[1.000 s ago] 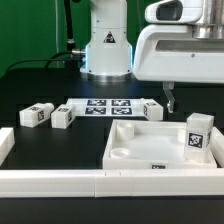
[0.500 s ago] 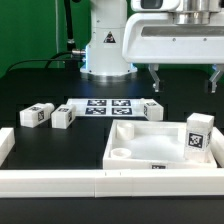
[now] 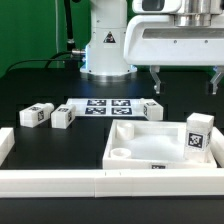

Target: Assemble square table

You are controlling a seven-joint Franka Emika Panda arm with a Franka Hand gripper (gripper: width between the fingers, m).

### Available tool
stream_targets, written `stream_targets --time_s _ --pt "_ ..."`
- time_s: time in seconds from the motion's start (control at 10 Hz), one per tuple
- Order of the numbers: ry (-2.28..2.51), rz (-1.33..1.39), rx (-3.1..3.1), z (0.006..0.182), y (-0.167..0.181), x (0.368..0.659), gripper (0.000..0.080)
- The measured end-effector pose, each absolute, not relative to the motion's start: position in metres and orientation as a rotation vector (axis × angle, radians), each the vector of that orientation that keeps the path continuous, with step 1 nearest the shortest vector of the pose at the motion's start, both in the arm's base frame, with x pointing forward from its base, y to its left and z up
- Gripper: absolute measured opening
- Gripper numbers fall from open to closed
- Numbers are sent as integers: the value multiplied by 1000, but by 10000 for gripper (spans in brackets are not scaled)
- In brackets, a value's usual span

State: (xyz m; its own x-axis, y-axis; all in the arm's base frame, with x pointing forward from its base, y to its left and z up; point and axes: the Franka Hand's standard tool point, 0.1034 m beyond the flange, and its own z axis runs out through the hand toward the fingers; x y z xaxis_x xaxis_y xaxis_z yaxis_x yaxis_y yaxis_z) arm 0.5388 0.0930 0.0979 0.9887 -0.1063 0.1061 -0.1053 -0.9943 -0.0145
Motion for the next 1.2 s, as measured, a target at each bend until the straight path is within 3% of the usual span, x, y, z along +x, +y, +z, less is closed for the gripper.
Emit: stream_targets --time_s 0.3,0.7,1.0,1.2 --pt "19 -174 -3141 71 83 484 649" --pt "-8 -166 -3146 66 81 477 649" --pt "-241 -147 -3156 46 58 437 649" --pt "-236 -107 -3155 44 58 434 649"
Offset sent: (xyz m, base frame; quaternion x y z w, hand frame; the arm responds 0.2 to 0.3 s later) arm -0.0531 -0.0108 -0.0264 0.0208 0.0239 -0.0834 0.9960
